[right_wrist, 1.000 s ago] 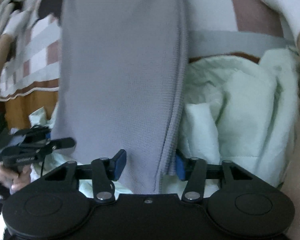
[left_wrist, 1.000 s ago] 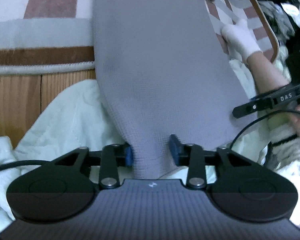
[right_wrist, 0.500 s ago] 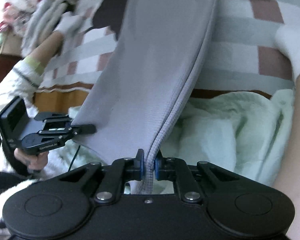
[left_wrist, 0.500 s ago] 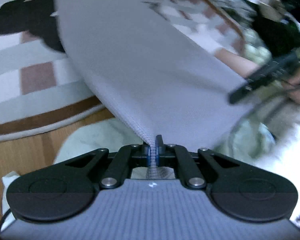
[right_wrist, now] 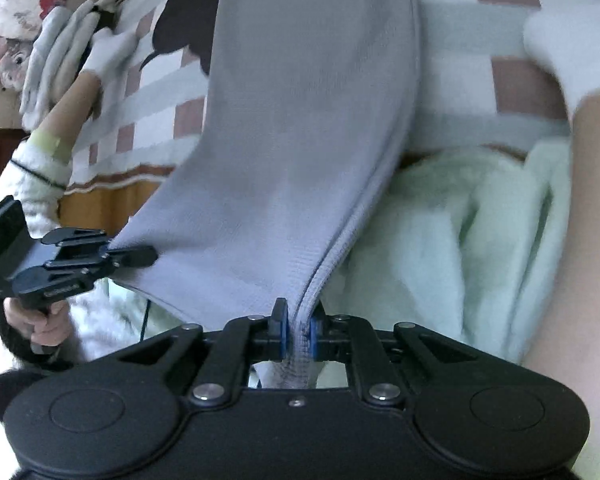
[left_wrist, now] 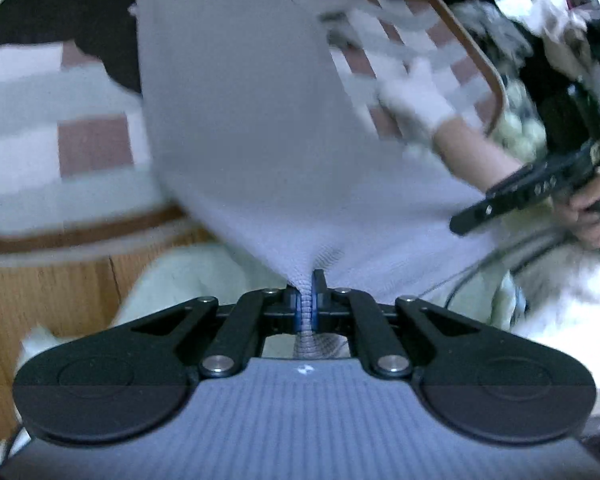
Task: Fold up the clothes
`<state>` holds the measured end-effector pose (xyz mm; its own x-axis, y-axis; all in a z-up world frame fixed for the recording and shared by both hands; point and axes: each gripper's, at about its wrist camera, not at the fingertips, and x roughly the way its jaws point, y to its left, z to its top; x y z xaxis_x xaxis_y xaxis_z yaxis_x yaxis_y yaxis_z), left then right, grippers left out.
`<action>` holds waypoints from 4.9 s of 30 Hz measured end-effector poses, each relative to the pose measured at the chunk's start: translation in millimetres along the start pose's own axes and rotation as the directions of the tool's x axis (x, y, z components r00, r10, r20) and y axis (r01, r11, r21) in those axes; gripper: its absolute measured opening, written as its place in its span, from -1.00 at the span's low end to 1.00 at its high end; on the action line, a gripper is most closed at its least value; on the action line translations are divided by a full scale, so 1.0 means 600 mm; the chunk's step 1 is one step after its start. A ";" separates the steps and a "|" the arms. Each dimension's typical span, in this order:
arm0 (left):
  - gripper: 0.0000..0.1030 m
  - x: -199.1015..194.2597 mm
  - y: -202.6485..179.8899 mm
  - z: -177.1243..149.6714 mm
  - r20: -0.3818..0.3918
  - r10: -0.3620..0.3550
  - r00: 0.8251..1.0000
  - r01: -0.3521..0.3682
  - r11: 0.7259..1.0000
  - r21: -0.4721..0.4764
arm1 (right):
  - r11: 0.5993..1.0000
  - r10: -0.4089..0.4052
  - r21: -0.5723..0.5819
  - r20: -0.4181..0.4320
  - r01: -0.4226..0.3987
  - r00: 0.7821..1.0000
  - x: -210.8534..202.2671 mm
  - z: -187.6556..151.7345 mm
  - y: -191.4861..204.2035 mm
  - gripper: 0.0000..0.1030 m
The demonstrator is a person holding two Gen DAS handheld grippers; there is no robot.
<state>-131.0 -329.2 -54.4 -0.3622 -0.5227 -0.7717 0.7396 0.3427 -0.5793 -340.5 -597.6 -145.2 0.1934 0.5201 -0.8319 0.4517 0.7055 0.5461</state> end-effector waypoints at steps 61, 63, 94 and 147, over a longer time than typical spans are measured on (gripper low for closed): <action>-0.53 0.162 0.126 0.268 0.434 0.405 0.805 -0.500 0.856 0.129 | 0.892 -0.308 -0.162 0.469 0.423 0.828 0.062 0.294 -0.086 -0.90; -0.28 0.165 0.111 0.265 0.445 0.367 0.817 -0.476 0.865 0.160 | 0.896 -0.296 -0.158 0.482 0.415 0.824 0.058 0.292 -0.086 -0.88; 0.02 0.203 -0.118 0.390 0.233 0.505 0.831 -0.518 0.551 0.654 | 0.798 -0.296 0.576 0.632 -0.179 0.716 -0.048 0.237 -0.229 0.06; -0.51 0.311 0.144 0.679 0.351 0.642 0.682 -0.729 0.552 0.405 | 0.874 -0.473 0.449 0.701 0.185 0.535 -0.041 0.332 -0.261 -0.07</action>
<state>96.4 -714.9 -141.9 0.4271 -0.4106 -0.8056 0.9021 0.2544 0.3486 -242.7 -817.0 -229.7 0.5001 -0.3925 -0.7719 0.8214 0.4972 0.2794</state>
